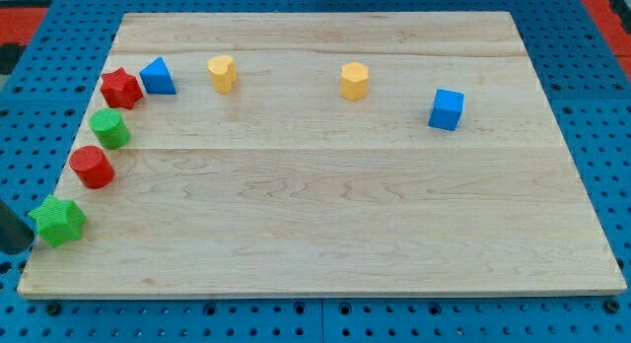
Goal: Point your arm at the bottom right of the red circle
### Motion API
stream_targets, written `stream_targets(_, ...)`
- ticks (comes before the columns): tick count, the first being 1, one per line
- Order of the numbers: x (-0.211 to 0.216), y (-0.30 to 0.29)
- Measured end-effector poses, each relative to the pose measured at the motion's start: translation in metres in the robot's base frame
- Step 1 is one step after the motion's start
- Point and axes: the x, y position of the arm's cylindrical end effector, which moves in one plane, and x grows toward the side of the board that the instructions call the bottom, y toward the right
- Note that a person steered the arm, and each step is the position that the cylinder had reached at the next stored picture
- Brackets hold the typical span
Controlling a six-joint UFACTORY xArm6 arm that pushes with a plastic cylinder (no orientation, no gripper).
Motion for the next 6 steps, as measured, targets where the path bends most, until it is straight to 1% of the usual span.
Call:
stream_targets(1, -0.005, 0.004)
stream_targets(2, -0.034, 0.106)
stream_targets(3, -0.034, 0.193)
stream_targets(4, -0.008, 0.125)
stream_targets(5, 0.002, 0.020)
stream_targets(6, -0.019, 0.001)
